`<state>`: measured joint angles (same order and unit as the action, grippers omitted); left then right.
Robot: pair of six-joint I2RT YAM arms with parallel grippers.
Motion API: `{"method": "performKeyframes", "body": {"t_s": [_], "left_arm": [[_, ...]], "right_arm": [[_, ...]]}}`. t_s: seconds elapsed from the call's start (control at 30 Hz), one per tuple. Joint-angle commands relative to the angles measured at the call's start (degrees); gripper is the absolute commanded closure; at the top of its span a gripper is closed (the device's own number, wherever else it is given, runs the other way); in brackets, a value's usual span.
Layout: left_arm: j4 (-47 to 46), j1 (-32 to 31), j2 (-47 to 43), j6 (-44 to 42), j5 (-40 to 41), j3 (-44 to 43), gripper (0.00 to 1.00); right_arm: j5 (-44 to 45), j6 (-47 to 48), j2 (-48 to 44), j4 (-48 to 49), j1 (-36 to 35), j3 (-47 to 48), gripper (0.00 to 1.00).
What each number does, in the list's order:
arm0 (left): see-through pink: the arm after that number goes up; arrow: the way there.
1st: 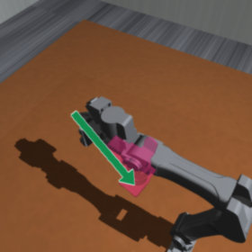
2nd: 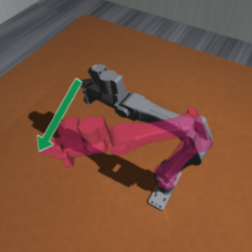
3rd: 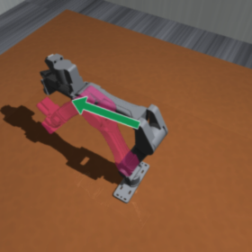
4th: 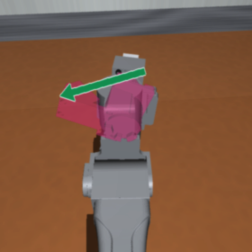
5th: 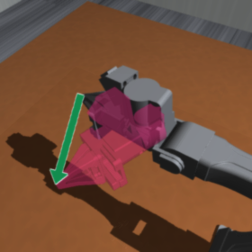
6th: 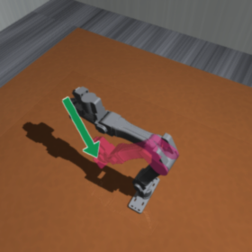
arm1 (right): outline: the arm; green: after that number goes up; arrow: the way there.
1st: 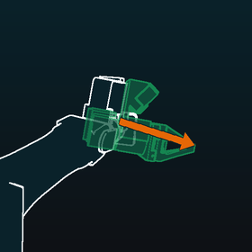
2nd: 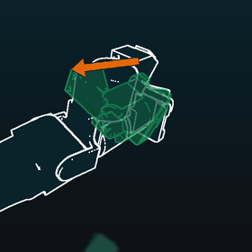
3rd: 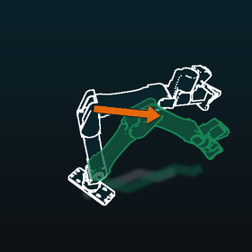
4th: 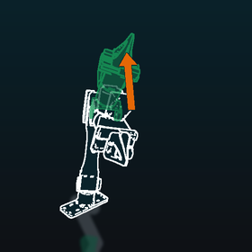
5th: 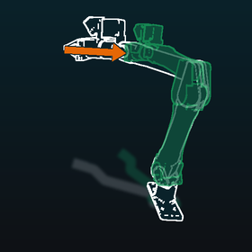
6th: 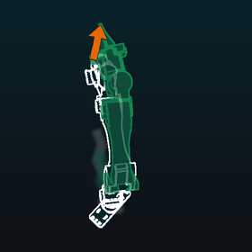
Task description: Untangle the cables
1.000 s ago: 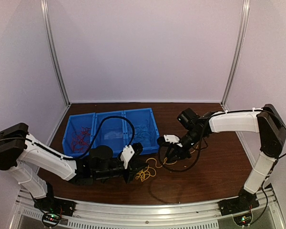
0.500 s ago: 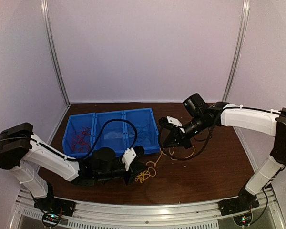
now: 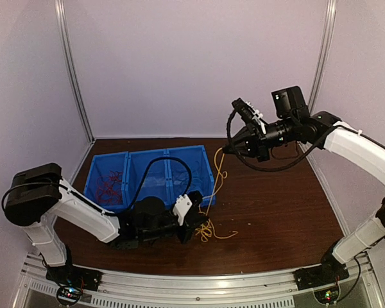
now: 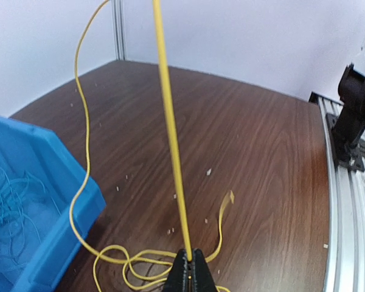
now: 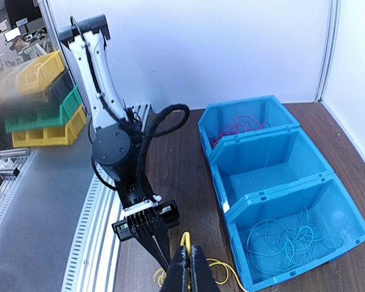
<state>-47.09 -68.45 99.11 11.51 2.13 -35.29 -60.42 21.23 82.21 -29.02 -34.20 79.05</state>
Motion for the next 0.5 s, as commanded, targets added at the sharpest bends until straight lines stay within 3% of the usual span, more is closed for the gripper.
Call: {"method": "performKeyframes", "body": {"t_s": [0.0, 0.17, 0.47], "left_arm": [[5.94, -0.19, 2.43, -1.31, 0.29, 0.86, 1.00], [7.13, -0.20, 3.00, -1.34, 0.65, -0.01, 1.00], [6.55, -1.73, -0.27, -1.16, 3.84, 1.91, 0.72]], "right_arm": [[-6.31, -6.01, -2.03, 5.26, 2.10, 10.58, 1.00], [-8.72, -9.21, -1.54, 7.31, 3.75, 16.01, 1.00], [-8.35, -9.63, -1.44, 8.35, 3.79, 14.75, 1.00]]}}
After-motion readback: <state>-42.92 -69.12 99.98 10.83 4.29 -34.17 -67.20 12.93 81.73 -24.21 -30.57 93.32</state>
